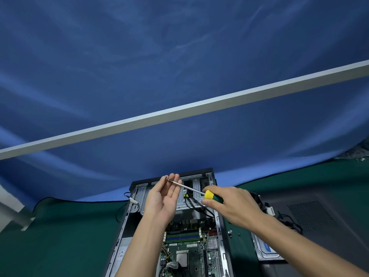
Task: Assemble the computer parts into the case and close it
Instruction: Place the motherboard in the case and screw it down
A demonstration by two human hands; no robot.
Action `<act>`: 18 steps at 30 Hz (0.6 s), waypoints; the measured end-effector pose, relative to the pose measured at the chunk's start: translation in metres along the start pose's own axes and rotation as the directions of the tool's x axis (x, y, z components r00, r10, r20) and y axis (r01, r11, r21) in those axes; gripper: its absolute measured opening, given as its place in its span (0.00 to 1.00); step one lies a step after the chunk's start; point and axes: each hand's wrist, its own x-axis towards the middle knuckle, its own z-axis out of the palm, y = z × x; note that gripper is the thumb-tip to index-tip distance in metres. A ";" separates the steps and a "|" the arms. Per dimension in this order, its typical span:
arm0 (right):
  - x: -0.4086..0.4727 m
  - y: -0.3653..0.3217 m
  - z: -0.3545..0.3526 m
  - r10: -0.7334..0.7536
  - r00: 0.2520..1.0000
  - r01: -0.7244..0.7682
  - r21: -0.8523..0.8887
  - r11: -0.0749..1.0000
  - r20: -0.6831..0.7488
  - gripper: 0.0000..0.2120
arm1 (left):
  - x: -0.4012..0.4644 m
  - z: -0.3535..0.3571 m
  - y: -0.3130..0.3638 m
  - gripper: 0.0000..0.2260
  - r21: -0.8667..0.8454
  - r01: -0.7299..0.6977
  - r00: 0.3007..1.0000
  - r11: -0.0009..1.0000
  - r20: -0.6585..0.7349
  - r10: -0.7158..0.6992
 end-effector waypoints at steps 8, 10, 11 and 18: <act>0.008 -0.012 0.005 0.011 0.999 -0.012 0.013 1.000 0.036 0.19 | 0.005 -0.015 0.007 0.08 0.000 0.000 1.000 1.000 0.012 0.000; 0.011 -0.016 0.004 0.017 0.999 -0.016 -0.017 1.000 0.052 0.20 | 0.008 -0.020 0.009 0.08 0.034 -0.022 1.000 0.999 0.019 0.022; 0.012 -0.018 0.002 0.023 0.998 -0.021 -0.032 0.999 0.063 0.21 | 0.009 -0.022 0.010 0.08 0.054 -0.035 0.999 0.998 0.027 0.034; 0.037 -0.045 -0.014 0.105 0.941 -0.112 0.003 0.994 0.322 0.17 | 0.018 -0.039 0.023 0.07 0.138 -0.114 0.993 0.984 0.038 0.110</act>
